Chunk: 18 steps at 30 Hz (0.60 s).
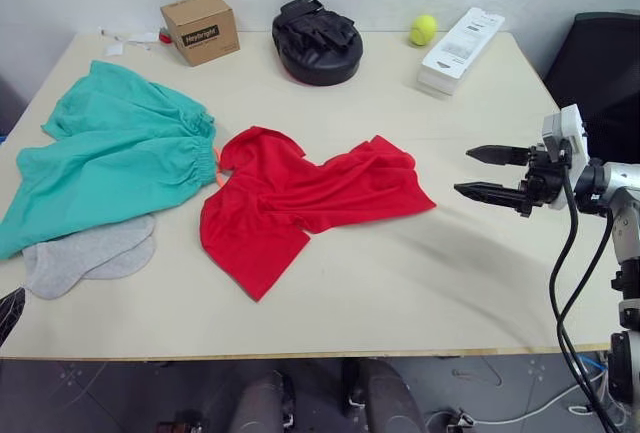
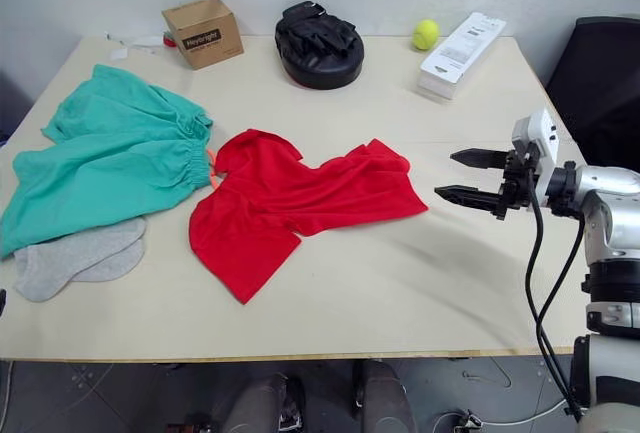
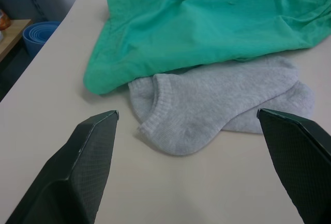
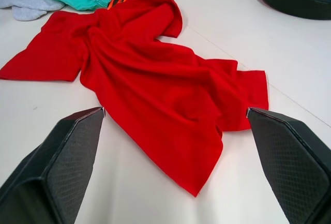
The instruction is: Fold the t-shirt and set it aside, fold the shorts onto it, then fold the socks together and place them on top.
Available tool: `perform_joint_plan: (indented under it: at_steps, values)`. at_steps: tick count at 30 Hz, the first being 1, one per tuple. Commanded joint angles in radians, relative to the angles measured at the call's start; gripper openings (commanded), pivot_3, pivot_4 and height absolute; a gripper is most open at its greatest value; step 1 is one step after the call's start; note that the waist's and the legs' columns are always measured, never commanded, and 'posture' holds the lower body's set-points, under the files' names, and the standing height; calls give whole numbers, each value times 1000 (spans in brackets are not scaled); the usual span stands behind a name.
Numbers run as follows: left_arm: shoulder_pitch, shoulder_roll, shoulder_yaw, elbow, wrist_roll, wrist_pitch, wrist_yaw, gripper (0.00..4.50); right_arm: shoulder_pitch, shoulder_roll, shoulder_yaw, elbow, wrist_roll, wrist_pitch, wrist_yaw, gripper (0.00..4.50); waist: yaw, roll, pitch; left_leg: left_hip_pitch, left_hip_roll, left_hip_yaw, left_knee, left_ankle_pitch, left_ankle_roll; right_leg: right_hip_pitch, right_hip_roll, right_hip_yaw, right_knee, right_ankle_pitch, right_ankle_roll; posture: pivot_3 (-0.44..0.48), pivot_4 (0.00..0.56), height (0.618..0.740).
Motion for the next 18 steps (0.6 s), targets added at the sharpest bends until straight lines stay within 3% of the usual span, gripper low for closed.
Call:
perform_joint_plan:
  at_steps: [1, 18]
  values:
    - [22, -13, 41, -30, -15, -30, 2, 4500, -16, -2, -9, -12, 0, -23, 14, 4474, 1, 0, 0, 0, 0, 0, 0, 0, 0, 0, 0, 0, 0, 0, 0, 0, 150, 740]
    - [25, -11, -14, -50, -1, -9, 36, 4500, -11, -20, -19, -18, -17, -24, 15, 4474, 1, 0, 0, 0, 0, 0, 0, 0, -1, 0, 0, 0, 0, 0, 0, 0, 150, 740]
